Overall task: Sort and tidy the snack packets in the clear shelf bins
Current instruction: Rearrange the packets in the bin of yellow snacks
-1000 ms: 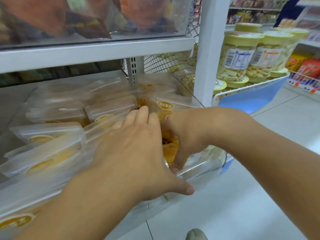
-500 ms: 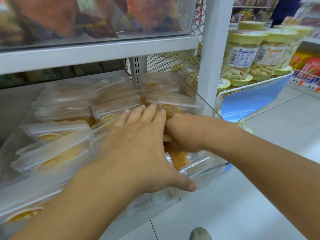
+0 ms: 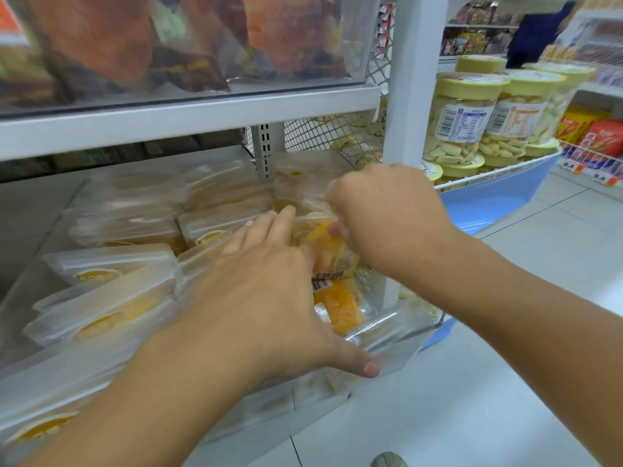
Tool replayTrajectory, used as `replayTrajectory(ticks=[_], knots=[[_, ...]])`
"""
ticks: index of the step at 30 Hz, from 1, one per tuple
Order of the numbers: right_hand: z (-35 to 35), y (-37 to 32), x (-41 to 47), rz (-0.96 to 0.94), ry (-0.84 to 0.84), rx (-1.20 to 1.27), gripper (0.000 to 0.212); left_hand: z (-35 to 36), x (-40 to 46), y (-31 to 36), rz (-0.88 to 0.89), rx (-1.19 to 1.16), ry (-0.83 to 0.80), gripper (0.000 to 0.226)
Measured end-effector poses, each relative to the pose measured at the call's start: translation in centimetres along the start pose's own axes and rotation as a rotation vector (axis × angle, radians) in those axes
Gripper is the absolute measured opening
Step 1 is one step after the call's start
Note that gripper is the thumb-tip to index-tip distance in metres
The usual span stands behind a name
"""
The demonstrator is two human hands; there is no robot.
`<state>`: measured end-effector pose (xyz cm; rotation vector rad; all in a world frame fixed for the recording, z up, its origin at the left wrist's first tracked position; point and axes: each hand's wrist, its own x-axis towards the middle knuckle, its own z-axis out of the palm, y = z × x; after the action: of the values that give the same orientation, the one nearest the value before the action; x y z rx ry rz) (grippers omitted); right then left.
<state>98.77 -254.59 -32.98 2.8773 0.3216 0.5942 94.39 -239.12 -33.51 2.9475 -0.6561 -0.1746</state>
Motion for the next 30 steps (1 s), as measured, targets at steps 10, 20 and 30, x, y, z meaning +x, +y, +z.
replayTrajectory(ticks=[10, 20, 30], knots=[[1.7, -1.1, -1.3, -0.199, -0.938, 0.268, 0.088, 0.4, 0.9, 0.0, -0.029, 0.042, -0.083, 0.154], [3.3, -3.5, -1.1, -0.267, -0.853, 0.117, 0.053, 0.8, 0.9, -0.2, 0.002, 0.025, -0.028, 0.155], [1.0, 0.0, -0.2, -0.218, -0.295, -0.079, 0.015, 0.8, 0.8, -0.3, 0.024, 0.018, 0.01, 0.159]])
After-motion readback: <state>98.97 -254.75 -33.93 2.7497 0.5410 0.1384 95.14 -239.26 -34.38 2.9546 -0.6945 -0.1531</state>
